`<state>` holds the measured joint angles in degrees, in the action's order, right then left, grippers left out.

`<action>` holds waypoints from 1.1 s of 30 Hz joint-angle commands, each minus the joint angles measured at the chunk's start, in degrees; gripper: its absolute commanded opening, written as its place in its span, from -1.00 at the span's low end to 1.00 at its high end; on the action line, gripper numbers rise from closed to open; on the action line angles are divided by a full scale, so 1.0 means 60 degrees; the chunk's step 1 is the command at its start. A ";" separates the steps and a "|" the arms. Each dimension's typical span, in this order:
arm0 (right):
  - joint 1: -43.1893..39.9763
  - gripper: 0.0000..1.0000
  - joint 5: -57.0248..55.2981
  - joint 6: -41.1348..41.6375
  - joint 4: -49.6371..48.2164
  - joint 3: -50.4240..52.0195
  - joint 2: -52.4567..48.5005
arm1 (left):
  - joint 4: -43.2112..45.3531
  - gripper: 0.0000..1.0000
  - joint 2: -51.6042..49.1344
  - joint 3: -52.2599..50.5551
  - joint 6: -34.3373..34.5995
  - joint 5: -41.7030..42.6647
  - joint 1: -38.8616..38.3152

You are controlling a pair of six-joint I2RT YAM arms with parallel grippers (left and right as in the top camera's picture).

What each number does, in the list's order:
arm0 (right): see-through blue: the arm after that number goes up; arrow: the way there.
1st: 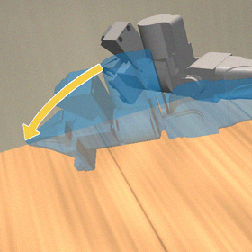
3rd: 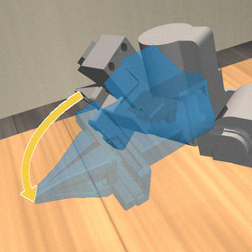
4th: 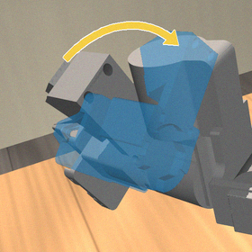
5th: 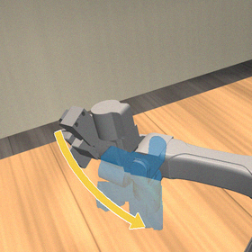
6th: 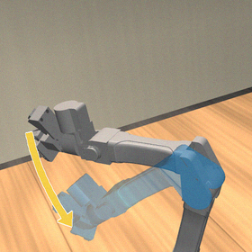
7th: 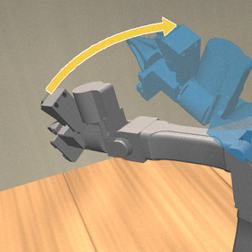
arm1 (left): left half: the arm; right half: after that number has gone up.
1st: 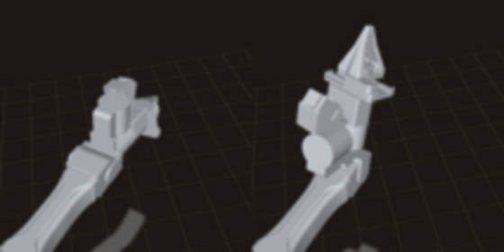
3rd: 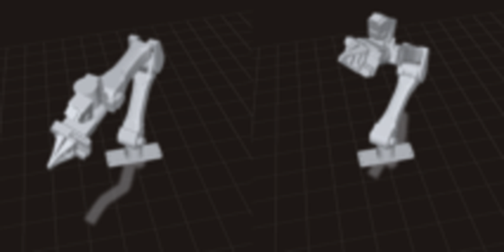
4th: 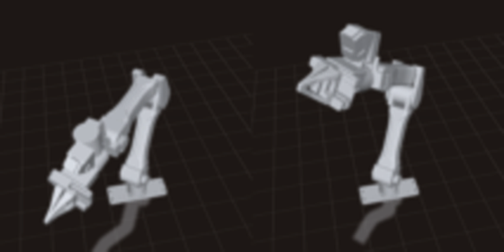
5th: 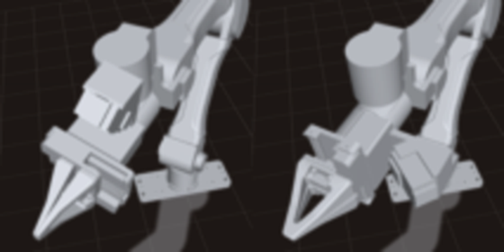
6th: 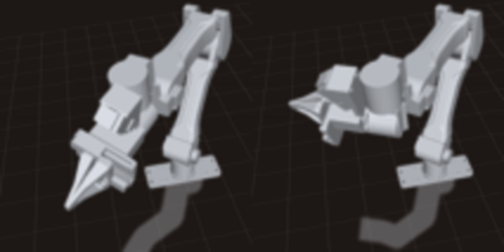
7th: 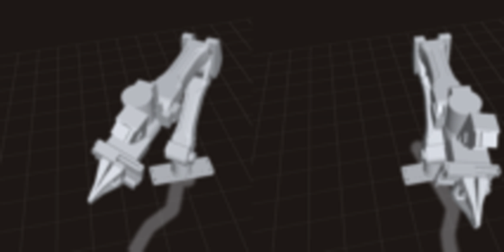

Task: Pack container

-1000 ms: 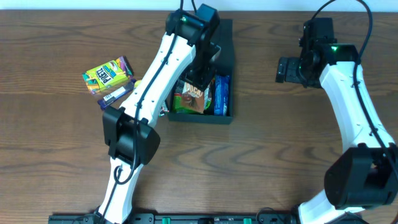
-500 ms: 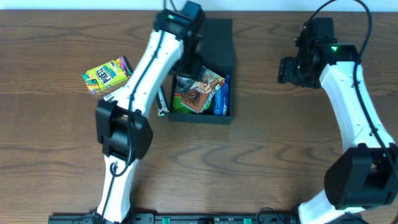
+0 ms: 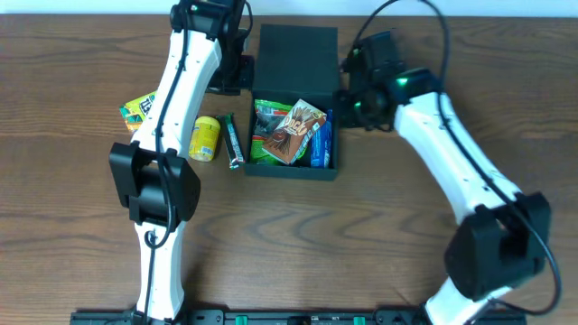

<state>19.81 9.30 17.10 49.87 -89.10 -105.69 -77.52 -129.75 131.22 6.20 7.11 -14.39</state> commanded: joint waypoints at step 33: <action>0.1260 -0.98 -0.0707 0.1315 -0.3177 -0.0022 -0.2572 | 0.1483 -0.88 -0.0036 -0.1847 0.0186 0.1366 -0.0095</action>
<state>25.34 4.08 27.35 32.21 -89.08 -119.92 -68.55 -129.75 120.36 6.70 14.87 -14.57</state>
